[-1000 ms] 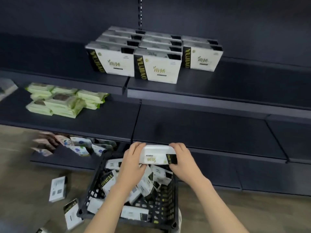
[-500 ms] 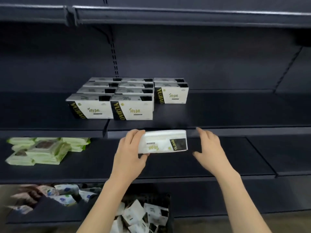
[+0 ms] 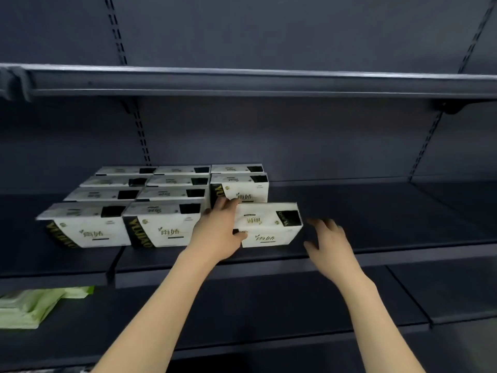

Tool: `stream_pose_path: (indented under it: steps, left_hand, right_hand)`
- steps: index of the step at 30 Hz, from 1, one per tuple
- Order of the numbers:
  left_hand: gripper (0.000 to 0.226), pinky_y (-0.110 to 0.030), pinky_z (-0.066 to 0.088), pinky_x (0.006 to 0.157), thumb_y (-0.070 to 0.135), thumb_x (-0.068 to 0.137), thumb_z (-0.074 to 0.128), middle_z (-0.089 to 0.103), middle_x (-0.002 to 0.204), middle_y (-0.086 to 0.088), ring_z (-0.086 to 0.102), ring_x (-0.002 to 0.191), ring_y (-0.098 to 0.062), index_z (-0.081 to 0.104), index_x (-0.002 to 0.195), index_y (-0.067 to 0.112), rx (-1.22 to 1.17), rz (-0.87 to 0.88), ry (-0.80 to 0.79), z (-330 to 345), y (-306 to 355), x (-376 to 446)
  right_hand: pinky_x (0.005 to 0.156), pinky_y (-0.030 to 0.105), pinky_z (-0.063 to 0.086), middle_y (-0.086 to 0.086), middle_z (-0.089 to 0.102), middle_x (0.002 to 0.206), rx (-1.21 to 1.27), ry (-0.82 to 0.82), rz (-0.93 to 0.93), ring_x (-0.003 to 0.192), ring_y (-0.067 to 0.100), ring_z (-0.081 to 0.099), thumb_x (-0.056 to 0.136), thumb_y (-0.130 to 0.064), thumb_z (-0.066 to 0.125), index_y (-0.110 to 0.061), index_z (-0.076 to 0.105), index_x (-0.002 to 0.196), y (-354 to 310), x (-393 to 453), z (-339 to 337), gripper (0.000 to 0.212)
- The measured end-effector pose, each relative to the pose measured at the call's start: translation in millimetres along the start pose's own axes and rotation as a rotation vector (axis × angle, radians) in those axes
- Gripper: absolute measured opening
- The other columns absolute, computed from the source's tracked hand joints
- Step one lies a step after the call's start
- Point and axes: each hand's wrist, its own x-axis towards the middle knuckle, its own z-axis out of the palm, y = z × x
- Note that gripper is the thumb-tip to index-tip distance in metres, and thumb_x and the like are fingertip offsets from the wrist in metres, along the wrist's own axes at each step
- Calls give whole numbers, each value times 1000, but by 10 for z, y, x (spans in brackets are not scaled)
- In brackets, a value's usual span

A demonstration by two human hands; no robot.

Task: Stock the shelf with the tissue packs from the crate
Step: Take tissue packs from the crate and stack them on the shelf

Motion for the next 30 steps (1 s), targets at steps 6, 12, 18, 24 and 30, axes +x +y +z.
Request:
stream_pose_path:
  steps: [6, 12, 18, 24, 30]
  left_hand:
    - [73, -35, 28, 110, 41, 90, 58, 25, 150, -3, 29, 137, -23, 19, 148, 17, 52, -86, -222, 42, -27, 349]
    - [67, -38, 14, 116, 40, 94, 51, 25, 151, -3, 23, 140, -20, 19, 148, 16, 60, -101, -242, 110, -96, 418]
    - [73, -39, 21, 113, 39, 96, 48, 10, 157, 2, 18, 142, -23, 5, 152, 20, 95, -130, -238, 149, -69, 421]
    - [80, -44, 16, 117, 33, 86, 63, 15, 155, -9, 11, 144, -30, 18, 150, 17, 167, -6, 206, 380, 170, 128]
    - [107, -53, 34, 103, 6, 37, 88, 55, 130, -18, 50, 123, -38, 40, 133, 7, 308, 126, 307, 801, 116, 97]
  right_hand:
    - [97, 30, 37, 6, 39, 139, -17, -32, -30, 125, 26, 36, 91, -17, 55, -16, 38, 140, 78, 217, 85, 52]
    - [104, 32, 34, 3, 34, 145, 51, -59, -45, 134, 24, 28, 91, -19, 56, -18, 30, 144, 96, 330, 185, 60]
    - [103, 33, 35, 2, 27, 148, 136, -16, -107, 133, 24, 28, 86, -18, 65, -22, 14, 149, 30, 357, 237, 81]
    - [113, 44, 22, 3, 2, 156, 139, 36, -260, 139, 27, 5, 79, -17, 71, -31, 10, 149, -61, 406, 317, 95]
    - [114, 46, 16, -2, -1, 157, -27, 2, -376, 139, 19, -5, 81, -22, 68, -39, 7, 147, -53, 474, 425, 91]
